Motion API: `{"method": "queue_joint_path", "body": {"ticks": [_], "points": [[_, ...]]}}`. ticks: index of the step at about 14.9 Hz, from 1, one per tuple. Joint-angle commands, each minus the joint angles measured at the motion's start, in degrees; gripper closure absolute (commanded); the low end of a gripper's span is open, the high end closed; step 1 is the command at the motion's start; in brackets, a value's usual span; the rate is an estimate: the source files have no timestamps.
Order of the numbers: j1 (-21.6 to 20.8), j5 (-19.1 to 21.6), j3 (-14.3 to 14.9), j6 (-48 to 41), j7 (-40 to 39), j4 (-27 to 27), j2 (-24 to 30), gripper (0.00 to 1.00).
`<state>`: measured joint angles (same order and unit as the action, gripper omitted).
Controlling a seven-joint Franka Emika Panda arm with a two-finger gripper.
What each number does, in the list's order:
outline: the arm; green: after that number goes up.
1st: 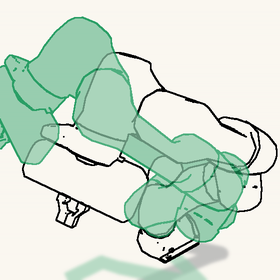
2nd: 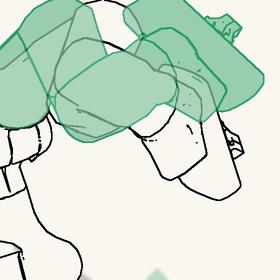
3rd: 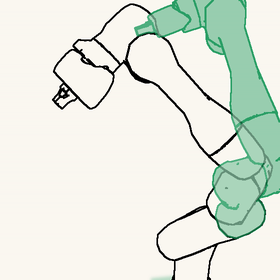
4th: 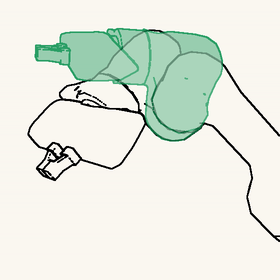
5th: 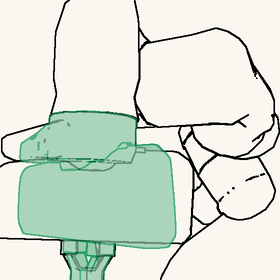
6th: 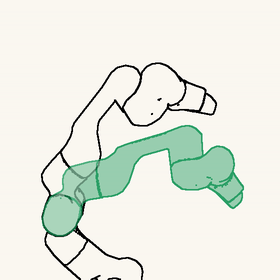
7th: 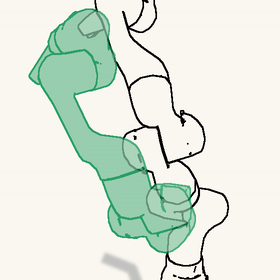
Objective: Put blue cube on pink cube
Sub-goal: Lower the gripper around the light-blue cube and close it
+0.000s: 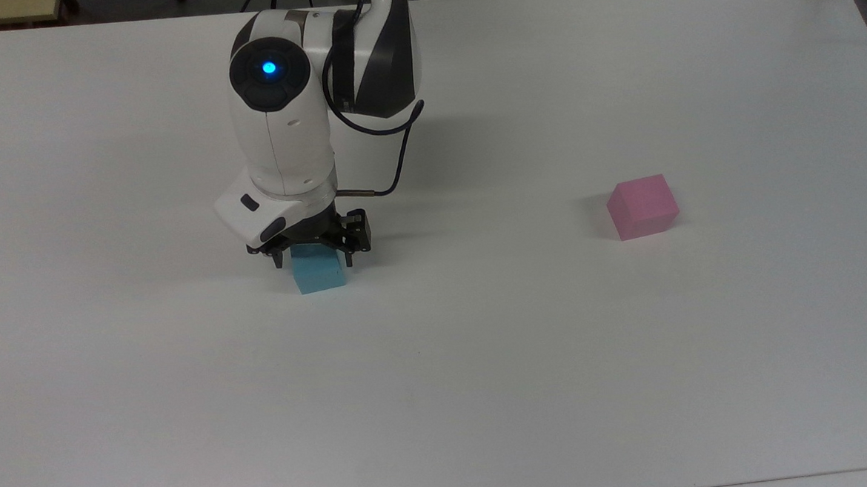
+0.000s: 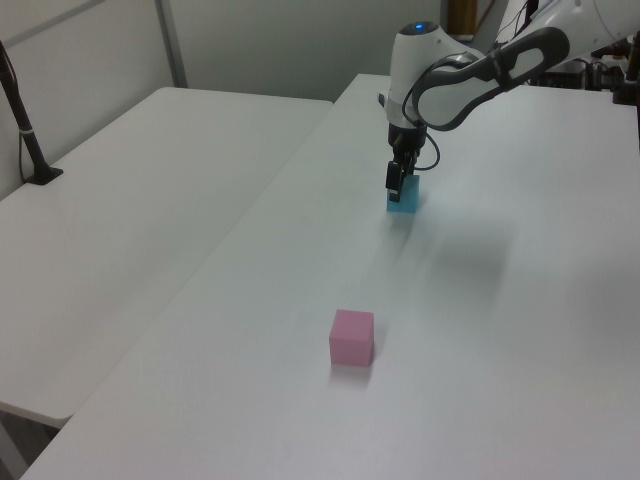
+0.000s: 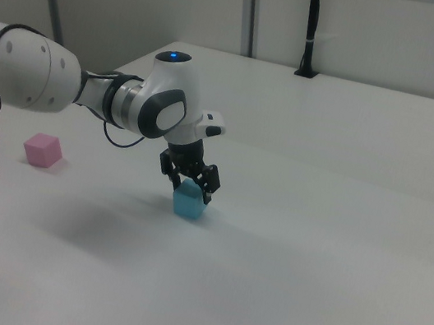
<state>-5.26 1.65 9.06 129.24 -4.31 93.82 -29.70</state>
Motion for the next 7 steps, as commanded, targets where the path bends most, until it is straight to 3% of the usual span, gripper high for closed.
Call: {"method": "queue_joint_path", "body": {"ticks": [1, 7], "points": [[-0.54, -0.33, 0.26, 0.49, 1.58, 0.67, 1.22, 0.46], [-1.33, -0.24, -0.01, -7.23, 3.08, 0.40, 5.52, 0.49]]}}
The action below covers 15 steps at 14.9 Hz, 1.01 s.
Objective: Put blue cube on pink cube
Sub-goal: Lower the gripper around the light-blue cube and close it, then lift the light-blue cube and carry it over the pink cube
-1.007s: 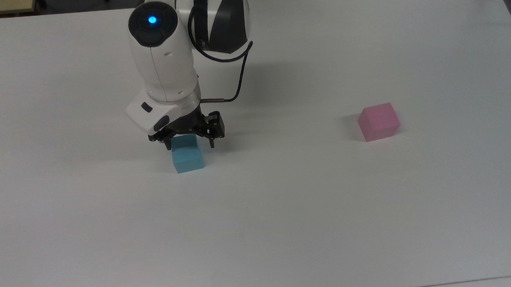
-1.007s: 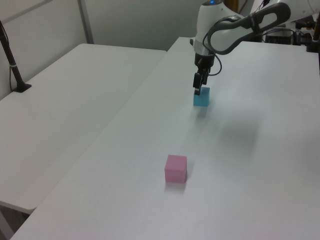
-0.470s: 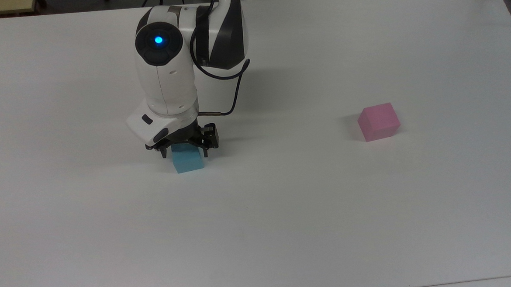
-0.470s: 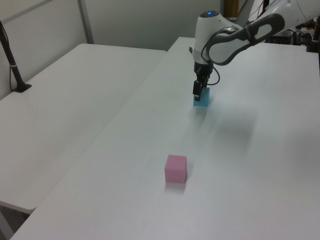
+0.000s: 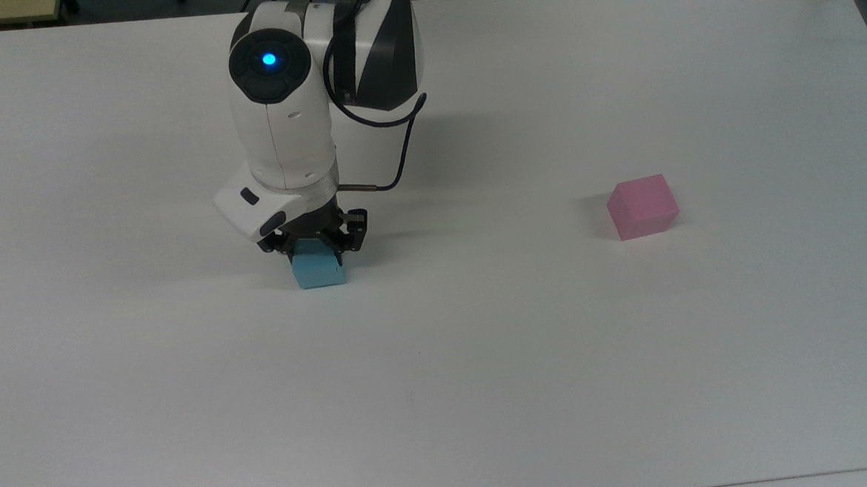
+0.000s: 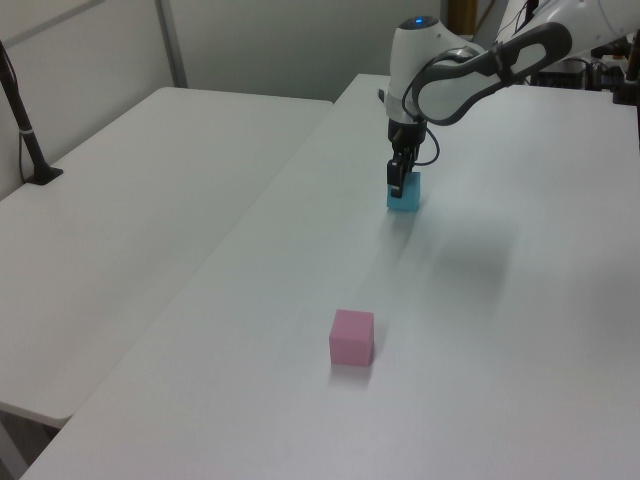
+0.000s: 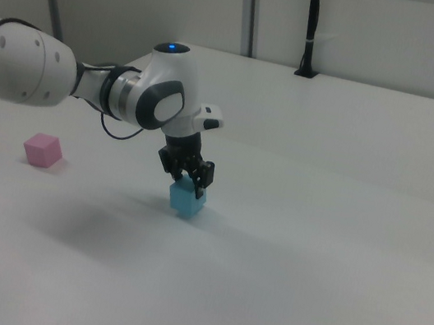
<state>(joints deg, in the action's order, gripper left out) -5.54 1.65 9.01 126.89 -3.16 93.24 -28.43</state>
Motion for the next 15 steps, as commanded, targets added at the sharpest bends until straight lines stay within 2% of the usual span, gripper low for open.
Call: {"method": "queue_joint_path", "body": {"ticks": [1, 6, 8, 11, 15], "points": [[-1.05, -0.24, -0.04, -6.72, 2.02, 0.98, 5.47, 0.49], [-5.43, -0.16, -0.13, -14.28, 2.20, 0.89, 12.60, 0.49], [-9.82, -0.16, -0.13, -16.31, 5.43, 0.89, 14.88, 0.49], [-15.45, -0.16, -0.13, -17.54, 12.02, -1.21, 15.07, 0.50], [-21.69, 0.63, -0.13, -17.11, 18.53, -1.48, 14.89, 0.50]]}}
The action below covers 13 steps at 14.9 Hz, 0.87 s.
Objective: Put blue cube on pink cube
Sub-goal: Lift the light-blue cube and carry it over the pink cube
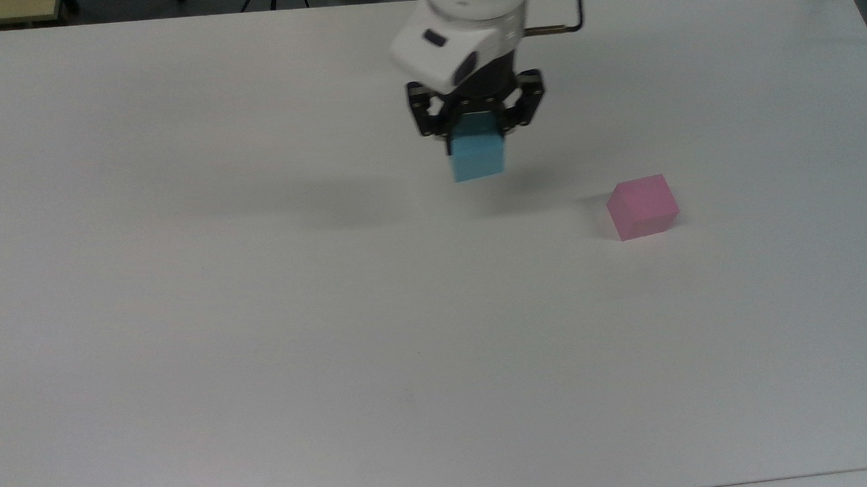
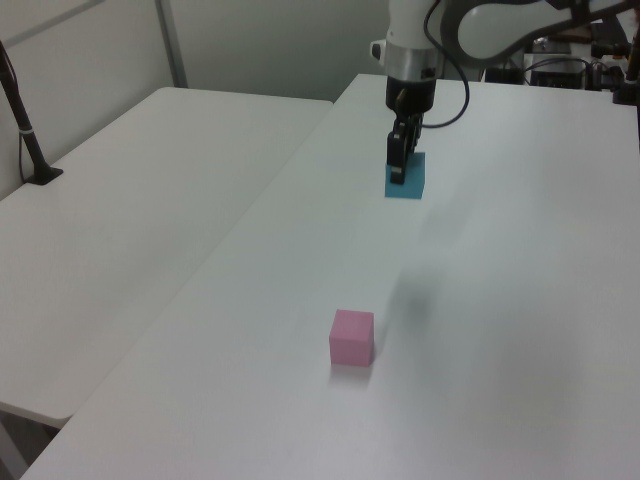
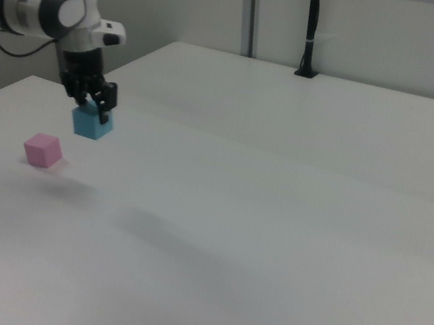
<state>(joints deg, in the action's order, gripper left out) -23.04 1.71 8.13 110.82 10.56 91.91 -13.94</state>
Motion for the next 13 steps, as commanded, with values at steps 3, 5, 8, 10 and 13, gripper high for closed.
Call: {"method": "queue_joint_path", "body": {"ticks": [3, 5, 8, 10, 13], "points": [[-8.06, 1.45, 0.75, -0.18, 9.30, -0.15, -0.64, 0.50], [-10.70, 1.45, 0.75, 0.36, 11.50, -0.59, -2.84, 0.50], [-12.99, 0.93, 0.75, 0.36, 15.62, -4.97, -6.96, 0.51], [-14.48, 0.93, 0.75, 0.88, 17.39, -7.43, -9.25, 0.52], [-15.54, 0.93, 0.75, 2.11, 18.88, -10.25, -11.80, 0.53]]}}
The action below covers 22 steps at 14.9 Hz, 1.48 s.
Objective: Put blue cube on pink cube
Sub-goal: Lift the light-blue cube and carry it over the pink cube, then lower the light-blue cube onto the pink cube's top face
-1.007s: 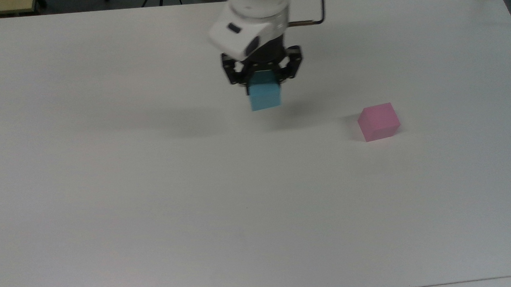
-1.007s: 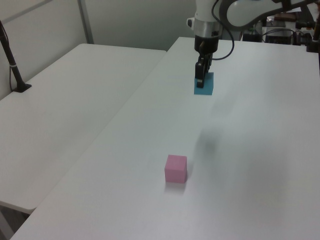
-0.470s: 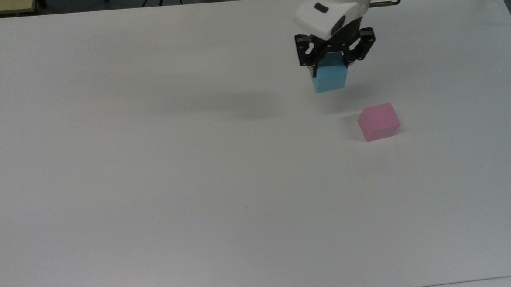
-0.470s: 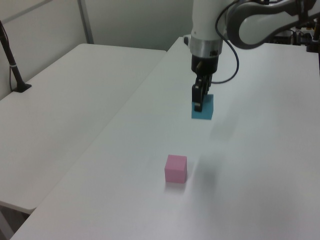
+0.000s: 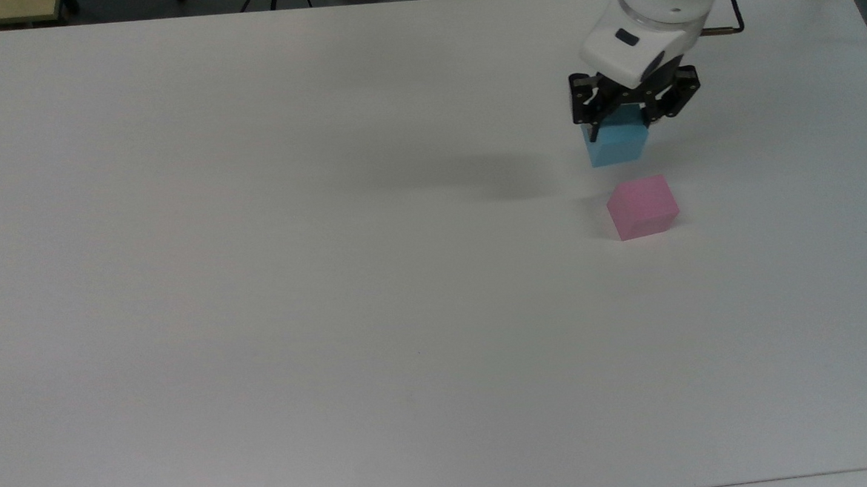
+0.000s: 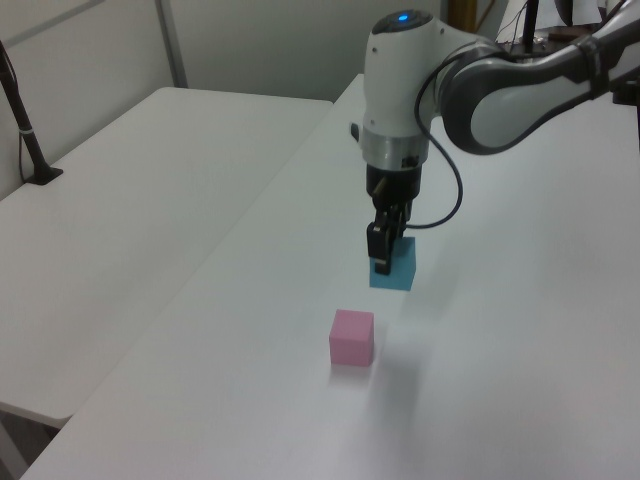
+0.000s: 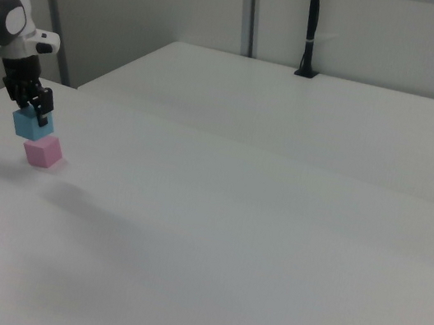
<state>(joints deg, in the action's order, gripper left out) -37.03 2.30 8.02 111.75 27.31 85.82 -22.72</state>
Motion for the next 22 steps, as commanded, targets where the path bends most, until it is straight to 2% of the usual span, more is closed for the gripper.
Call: {"method": "queue_joint_path", "body": {"ticks": [1, 9, 13, 22], "points": [[-1.64, 0.33, 0.85, 1.63, 2.39, -4.78, -3.73, 0.53], [-2.60, -0.19, 0.94, 8.83, 2.66, -6.28, -6.98, 0.54], [-2.69, -0.28, 0.94, 8.93, 2.57, -8.91, -9.98, 0.54], [-3.31, -0.72, 0.94, 8.84, 2.39, -8.74, -10.86, 0.56]]}}
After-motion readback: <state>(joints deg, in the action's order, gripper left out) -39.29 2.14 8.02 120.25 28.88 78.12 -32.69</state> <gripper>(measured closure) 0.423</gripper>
